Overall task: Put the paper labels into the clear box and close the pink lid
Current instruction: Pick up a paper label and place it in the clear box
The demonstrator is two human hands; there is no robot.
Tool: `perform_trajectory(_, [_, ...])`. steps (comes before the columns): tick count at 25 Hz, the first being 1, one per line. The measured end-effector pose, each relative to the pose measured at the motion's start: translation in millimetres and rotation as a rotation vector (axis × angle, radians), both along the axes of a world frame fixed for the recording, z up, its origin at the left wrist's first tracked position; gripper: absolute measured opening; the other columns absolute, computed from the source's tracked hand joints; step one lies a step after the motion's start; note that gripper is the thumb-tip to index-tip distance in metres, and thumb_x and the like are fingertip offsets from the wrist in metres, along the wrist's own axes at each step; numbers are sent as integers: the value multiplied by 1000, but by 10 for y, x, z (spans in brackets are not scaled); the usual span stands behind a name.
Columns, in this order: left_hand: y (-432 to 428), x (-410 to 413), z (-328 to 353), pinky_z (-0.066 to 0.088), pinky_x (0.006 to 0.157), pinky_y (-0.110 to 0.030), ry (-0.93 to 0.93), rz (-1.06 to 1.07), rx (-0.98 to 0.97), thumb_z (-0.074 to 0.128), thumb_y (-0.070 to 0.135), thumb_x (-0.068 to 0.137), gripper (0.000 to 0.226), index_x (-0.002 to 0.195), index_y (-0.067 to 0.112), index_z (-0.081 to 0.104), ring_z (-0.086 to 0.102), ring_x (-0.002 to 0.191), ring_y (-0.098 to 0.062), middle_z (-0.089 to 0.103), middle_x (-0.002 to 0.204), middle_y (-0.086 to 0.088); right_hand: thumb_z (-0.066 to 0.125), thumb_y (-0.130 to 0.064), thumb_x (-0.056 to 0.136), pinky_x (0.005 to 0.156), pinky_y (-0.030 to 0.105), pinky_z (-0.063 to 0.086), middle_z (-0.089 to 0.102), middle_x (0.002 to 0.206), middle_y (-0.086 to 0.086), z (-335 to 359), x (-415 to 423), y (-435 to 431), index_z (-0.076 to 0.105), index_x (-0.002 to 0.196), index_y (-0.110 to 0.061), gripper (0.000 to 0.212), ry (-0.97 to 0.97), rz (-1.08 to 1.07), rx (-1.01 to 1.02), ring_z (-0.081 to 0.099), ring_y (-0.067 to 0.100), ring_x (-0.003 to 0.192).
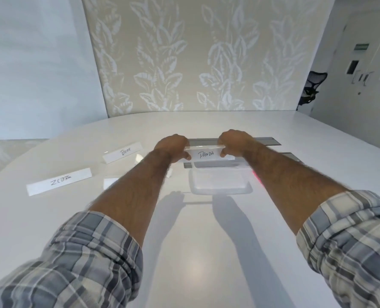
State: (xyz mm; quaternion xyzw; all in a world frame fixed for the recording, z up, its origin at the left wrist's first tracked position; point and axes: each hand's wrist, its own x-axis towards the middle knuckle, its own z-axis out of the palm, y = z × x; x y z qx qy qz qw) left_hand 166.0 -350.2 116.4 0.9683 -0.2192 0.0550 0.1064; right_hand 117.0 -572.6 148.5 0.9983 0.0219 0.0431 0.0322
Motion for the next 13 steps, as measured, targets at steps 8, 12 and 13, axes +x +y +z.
perform_trajectory(8, [-697,227,-99,40,80,-30,22,1,71,78,39,81,54,130,22,62,62,113,-29,64,127,-4,81,-30,73,77,31,45,68,114,4,-225,322,-662,67,117,-23,48,48,-26,22,64,27,104])
perform_trajectory(12, [-884,324,-245,42,76,-31,78,-10,145,78,38,82,52,128,19,63,65,95,-26,65,122,-4,80,-28,74,83,31,45,65,120,5,-422,475,-819,64,120,-19,49,113,0,-16,60,27,112])
perform_trajectory(13, [-926,344,-311,42,76,-31,90,-14,177,77,39,83,52,128,18,63,65,99,-27,64,123,-4,79,-28,75,85,31,46,63,122,5,-464,506,-835,63,121,-18,50,127,13,-35,59,27,114])
